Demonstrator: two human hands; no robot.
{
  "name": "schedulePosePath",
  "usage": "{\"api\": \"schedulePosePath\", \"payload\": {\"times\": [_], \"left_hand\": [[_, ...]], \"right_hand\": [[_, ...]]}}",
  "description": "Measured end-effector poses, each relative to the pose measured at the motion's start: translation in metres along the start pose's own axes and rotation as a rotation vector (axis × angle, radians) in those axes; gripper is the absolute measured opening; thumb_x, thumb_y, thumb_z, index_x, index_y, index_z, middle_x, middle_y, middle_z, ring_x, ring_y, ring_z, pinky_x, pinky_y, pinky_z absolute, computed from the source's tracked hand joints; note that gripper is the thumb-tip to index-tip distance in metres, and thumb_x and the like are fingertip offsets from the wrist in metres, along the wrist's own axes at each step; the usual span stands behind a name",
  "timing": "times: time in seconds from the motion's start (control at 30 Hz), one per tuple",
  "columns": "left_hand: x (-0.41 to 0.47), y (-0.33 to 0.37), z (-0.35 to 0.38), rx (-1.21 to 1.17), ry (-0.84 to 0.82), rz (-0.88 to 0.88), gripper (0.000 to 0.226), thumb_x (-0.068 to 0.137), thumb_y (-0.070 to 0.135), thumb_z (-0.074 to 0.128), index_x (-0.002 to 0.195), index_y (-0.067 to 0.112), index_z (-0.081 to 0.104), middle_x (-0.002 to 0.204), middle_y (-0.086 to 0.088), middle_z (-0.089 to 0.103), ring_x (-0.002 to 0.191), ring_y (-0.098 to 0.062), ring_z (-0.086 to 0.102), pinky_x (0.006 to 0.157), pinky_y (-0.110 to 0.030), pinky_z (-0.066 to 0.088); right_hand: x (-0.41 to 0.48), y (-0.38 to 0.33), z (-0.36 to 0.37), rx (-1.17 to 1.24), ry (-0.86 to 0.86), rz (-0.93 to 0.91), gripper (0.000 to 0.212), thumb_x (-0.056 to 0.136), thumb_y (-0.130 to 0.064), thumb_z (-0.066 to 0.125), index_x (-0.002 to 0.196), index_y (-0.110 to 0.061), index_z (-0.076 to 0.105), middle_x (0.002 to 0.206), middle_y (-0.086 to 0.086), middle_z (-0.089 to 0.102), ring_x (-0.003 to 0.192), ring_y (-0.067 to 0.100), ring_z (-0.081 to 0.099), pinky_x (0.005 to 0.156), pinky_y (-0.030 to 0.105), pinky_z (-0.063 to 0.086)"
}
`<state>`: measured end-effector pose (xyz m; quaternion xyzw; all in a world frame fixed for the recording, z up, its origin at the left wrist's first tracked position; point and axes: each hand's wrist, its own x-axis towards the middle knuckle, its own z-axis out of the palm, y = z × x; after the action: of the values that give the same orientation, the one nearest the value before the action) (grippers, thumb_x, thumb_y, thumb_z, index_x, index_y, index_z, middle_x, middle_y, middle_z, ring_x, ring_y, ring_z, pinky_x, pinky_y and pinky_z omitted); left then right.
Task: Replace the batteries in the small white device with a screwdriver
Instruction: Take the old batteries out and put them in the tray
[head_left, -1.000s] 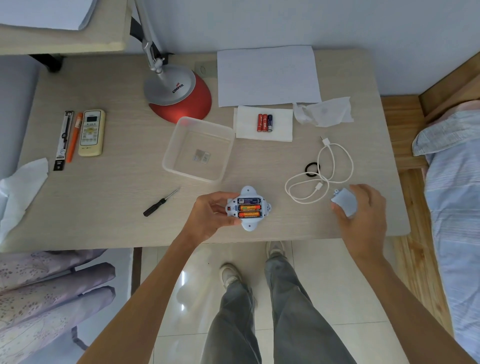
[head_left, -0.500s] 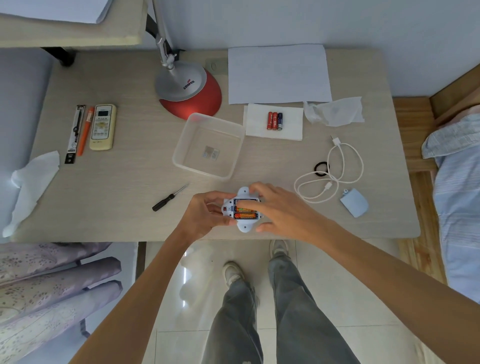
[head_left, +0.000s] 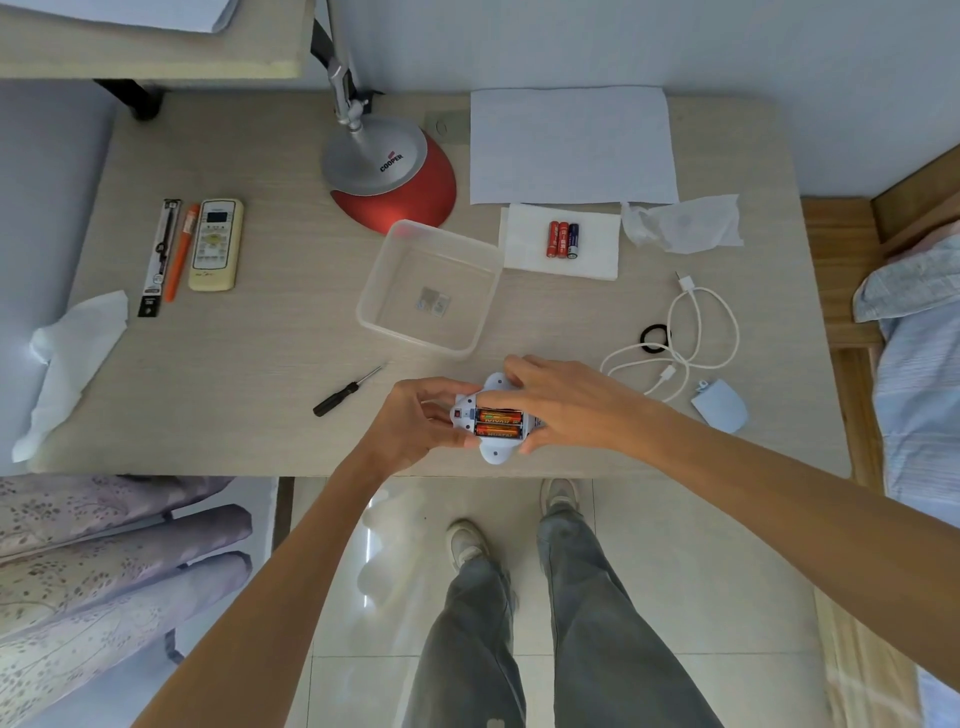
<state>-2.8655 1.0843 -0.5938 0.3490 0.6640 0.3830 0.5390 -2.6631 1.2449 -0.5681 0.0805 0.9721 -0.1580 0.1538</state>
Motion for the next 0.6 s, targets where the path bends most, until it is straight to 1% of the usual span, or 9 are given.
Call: {"api": "schedulePosePath", "payload": {"times": [0.07, 0.17, 0.3, 0.33, 0.4, 0.47, 0.53, 0.6], "left_hand": [[0.001, 0.001, 0.000, 0.009, -0.008, -0.002, 0.056, 0.070, -0.008, 0.093, 0.122, 0.007, 0.077, 0.100, 0.004, 0.083, 0.084, -0.011, 0.079, 0.076, -0.020, 0.061], [0.003, 0.000, -0.002, 0.025, -0.012, -0.010, 0.057, 0.069, -0.004, 0.096, 0.121, 0.011, 0.078, 0.104, -0.002, 0.083, 0.086, -0.014, 0.078, 0.078, -0.024, 0.062], [0.004, 0.000, -0.003, 0.033, -0.012, -0.020, 0.057, 0.069, -0.002, 0.096, 0.122, 0.011, 0.078, 0.105, -0.003, 0.082, 0.087, -0.017, 0.078, 0.079, -0.026, 0.063], [0.004, 0.000, -0.003, 0.032, -0.011, -0.023, 0.057, 0.069, -0.002, 0.096, 0.122, 0.011, 0.078, 0.106, -0.004, 0.082, 0.087, -0.018, 0.078, 0.079, -0.027, 0.063], [0.004, 0.001, -0.003, 0.028, -0.010, -0.028, 0.057, 0.068, -0.002, 0.096, 0.121, 0.011, 0.078, 0.106, -0.004, 0.082, 0.087, -0.018, 0.078, 0.080, -0.028, 0.064], [0.003, 0.001, -0.004, 0.017, -0.010, -0.032, 0.057, 0.068, -0.003, 0.096, 0.121, 0.011, 0.078, 0.106, -0.004, 0.082, 0.086, -0.018, 0.078, 0.080, -0.027, 0.064], [0.002, 0.001, -0.003, 0.012, -0.007, -0.034, 0.058, 0.067, -0.004, 0.096, 0.120, 0.011, 0.078, 0.104, -0.004, 0.082, 0.084, -0.016, 0.078, 0.078, -0.025, 0.063], [0.002, 0.003, -0.003, 0.009, -0.006, -0.036, 0.058, 0.066, -0.006, 0.096, 0.119, 0.011, 0.079, 0.102, -0.004, 0.082, 0.081, -0.013, 0.078, 0.075, -0.023, 0.062]], "right_hand": [[0.000, 0.000, 0.000, 0.000, 0.019, -0.022, 0.089, 0.085, -0.052, 0.087, 0.156, -0.043, 0.034, 0.123, 0.002, 0.051, 0.104, 0.020, 0.057, 0.073, 0.036, 0.057], [-0.002, 0.001, 0.005, -0.019, 0.054, -0.051, 0.087, 0.084, -0.052, 0.088, 0.155, -0.041, 0.037, 0.120, 0.002, 0.052, 0.101, 0.021, 0.058, 0.067, 0.036, 0.055], [-0.005, 0.002, 0.010, -0.027, 0.140, -0.066, 0.084, 0.083, -0.050, 0.089, 0.152, -0.036, 0.043, 0.119, 0.002, 0.053, 0.097, 0.020, 0.058, 0.062, 0.031, 0.049], [-0.007, 0.001, 0.011, -0.007, 0.160, -0.064, 0.084, 0.083, -0.048, 0.090, 0.151, -0.036, 0.042, 0.119, 0.002, 0.053, 0.096, 0.021, 0.059, 0.061, 0.031, 0.050], [-0.011, 0.000, 0.012, 0.051, 0.184, -0.043, 0.085, 0.082, -0.046, 0.091, 0.149, -0.037, 0.038, 0.123, 0.002, 0.054, 0.098, 0.021, 0.059, 0.063, 0.035, 0.056], [-0.015, -0.003, 0.010, 0.117, 0.195, 0.014, 0.082, 0.084, -0.053, 0.087, 0.149, -0.039, 0.038, 0.128, -0.002, 0.053, 0.101, 0.018, 0.059, 0.069, 0.037, 0.059], [-0.019, -0.006, 0.011, 0.208, 0.207, 0.090, 0.071, 0.090, -0.062, 0.077, 0.150, -0.042, 0.046, 0.130, -0.008, 0.052, 0.106, 0.013, 0.058, 0.075, 0.034, 0.058], [-0.019, -0.010, 0.015, 0.340, 0.283, 0.159, 0.056, 0.097, -0.060, 0.069, 0.146, -0.038, 0.057, 0.127, -0.009, 0.054, 0.109, 0.012, 0.059, 0.077, 0.039, 0.060]]}}
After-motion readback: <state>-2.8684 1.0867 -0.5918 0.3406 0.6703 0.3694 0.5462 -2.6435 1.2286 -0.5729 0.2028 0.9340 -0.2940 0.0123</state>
